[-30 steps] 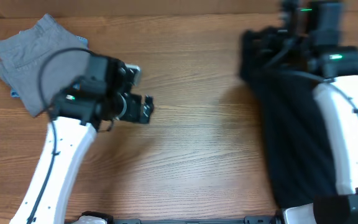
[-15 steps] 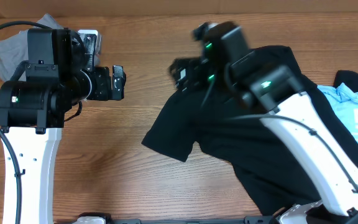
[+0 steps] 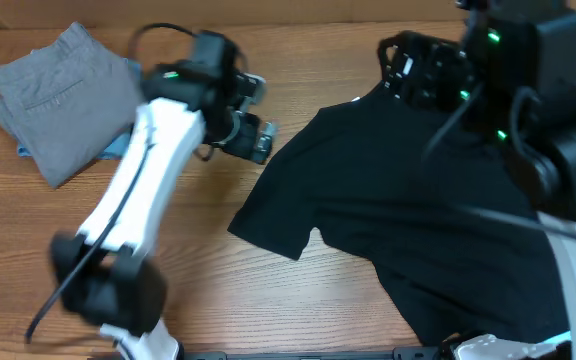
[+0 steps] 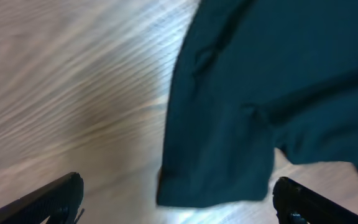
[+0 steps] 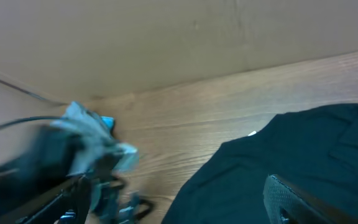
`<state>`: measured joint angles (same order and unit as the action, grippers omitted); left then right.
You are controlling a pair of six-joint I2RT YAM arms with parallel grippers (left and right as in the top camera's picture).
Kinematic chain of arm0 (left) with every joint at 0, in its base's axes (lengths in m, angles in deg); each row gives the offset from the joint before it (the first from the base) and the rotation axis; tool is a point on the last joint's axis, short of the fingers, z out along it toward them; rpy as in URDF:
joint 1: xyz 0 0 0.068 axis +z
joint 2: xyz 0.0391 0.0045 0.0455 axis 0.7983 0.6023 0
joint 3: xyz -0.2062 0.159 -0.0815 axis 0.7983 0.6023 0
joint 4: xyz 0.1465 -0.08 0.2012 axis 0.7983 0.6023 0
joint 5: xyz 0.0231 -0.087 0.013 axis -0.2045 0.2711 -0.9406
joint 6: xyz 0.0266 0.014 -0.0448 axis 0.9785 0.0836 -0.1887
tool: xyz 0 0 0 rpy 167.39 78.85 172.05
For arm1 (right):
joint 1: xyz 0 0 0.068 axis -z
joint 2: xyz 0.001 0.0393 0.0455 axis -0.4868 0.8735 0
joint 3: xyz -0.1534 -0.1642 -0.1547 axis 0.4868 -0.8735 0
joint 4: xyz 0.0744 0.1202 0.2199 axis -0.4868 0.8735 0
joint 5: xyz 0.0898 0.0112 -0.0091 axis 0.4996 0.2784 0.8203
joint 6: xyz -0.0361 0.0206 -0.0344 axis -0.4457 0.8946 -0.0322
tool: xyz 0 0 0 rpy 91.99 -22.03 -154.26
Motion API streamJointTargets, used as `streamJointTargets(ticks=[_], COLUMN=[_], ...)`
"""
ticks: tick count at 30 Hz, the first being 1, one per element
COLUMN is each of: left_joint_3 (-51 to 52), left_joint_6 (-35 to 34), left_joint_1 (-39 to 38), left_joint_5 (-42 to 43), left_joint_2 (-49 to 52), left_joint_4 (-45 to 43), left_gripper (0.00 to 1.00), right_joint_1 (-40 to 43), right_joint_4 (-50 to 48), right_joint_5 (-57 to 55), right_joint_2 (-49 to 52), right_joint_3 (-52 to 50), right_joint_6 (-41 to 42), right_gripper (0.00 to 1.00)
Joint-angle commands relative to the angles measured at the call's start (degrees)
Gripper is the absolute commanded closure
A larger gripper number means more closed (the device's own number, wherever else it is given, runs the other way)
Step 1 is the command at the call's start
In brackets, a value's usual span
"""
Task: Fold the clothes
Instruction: 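Drag the black T-shirt leftward to the table center with the right gripper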
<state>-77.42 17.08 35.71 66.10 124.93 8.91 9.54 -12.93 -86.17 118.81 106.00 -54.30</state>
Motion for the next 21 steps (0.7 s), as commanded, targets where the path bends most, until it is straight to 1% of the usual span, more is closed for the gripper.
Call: streamJointTargets(ticks=[1,4,6,11,14,19,20,21], left_joint_3=[-0.02,-0.02,-0.02,-0.02,-0.02,-0.02,-0.02,-0.02], left_joint_6=[3.02,4.83,6.08,6.23,7.19,7.45,7.45,7.45], left_joint_1=[-1.18,-1.7,-1.95,-2.4,-2.89,-3.45,-3.43,-3.43], left_joint_5=[0.79,2.47,4.26,5.4,7.26,6.25,6.25,6.25], left_joint_2=[7.72,12.39,14.69,20.17,21.92,22.03,22.03,22.03], left_joint_4=[-3.1,-6.34,-7.91,-10.8,-11.34,-11.52,-11.5,-11.5], left_gripper=[0.0,0.0,0.06,0.14,0.22,0.28,0.32,0.37], right_joint_1=[0.28,0.28,0.28,0.28,0.28,0.28,0.28,0.28], right_joint_4=[0.74,1.99,2.69,3.91,4.79,4.96,4.98,4.98], right_joint_5=[-0.57,-0.57,-0.57,-0.57,-0.57,-0.59,-0.59,-0.57], right_joint_2=[-1.36,-1.51,-1.4,-1.4,-1.4,-1.4,-1.4,-1.4], right_joint_3=[1.33,1.31,1.31,1.31,1.29,1.31,1.31,1.29], right_joint_6=[0.31,0.31,0.31,0.31,0.28,0.28,0.28,0.28], right_gripper=[0.08,0.08,0.08,0.08,0.08,0.09,0.1,0.11])
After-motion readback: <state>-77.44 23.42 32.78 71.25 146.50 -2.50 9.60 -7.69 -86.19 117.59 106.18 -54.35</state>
